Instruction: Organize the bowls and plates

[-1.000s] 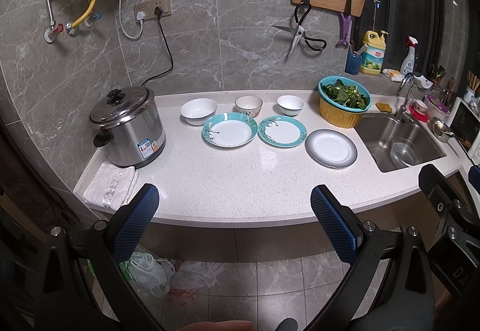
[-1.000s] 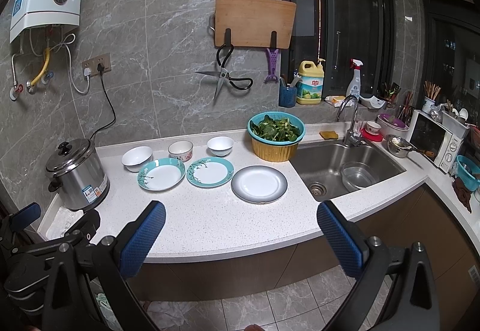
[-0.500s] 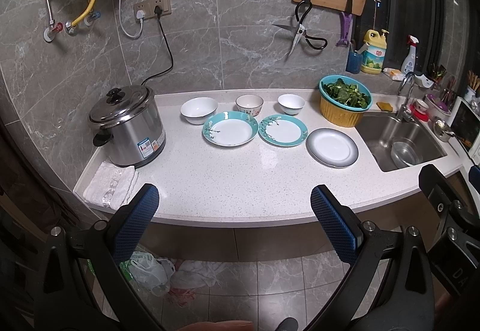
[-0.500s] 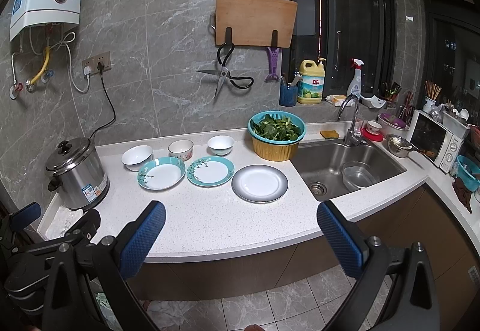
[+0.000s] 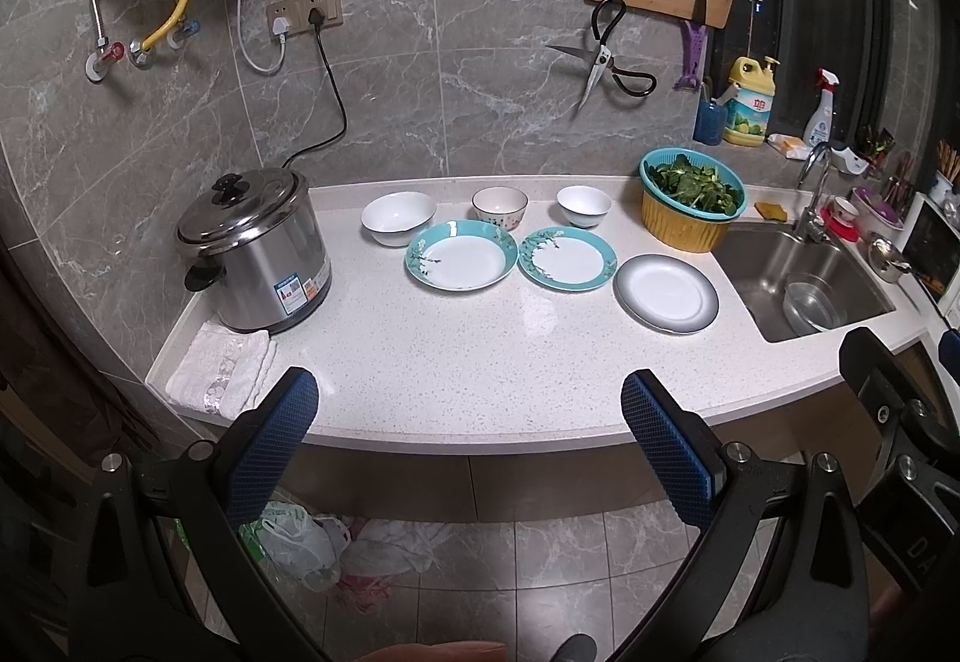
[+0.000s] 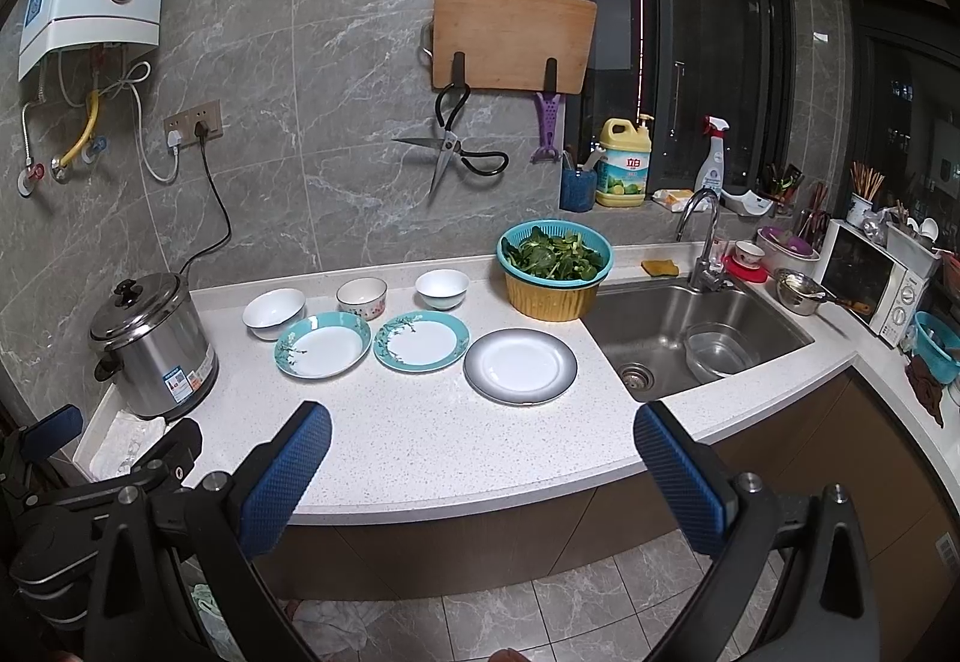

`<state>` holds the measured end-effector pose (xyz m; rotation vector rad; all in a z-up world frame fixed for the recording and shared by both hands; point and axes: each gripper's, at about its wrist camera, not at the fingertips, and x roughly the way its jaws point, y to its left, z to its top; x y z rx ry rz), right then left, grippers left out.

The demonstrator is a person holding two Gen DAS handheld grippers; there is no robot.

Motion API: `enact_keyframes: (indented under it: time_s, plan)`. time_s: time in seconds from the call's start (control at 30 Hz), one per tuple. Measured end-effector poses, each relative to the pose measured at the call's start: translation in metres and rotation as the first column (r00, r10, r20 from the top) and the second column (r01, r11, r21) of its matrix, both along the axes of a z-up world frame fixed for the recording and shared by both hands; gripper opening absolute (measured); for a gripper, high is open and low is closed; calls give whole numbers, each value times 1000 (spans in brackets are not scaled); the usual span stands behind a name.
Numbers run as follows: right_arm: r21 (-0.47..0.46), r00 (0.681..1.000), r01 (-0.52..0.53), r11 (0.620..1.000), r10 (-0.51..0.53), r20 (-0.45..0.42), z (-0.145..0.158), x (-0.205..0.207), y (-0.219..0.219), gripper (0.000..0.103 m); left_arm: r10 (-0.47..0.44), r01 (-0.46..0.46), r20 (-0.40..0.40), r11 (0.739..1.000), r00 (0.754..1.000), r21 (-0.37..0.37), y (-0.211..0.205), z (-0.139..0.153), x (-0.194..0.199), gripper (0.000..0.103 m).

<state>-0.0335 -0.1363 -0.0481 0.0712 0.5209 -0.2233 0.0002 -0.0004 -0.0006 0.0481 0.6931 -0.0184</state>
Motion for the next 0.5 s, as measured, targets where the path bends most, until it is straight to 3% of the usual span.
enact_keyframes:
  time_s: [0.5]
  plan:
    - [0, 1000, 0, 1000, 0, -3, 0, 2, -1, 103, -1, 1, -4, 1000, 1000, 0, -3, -18, 1, 103]
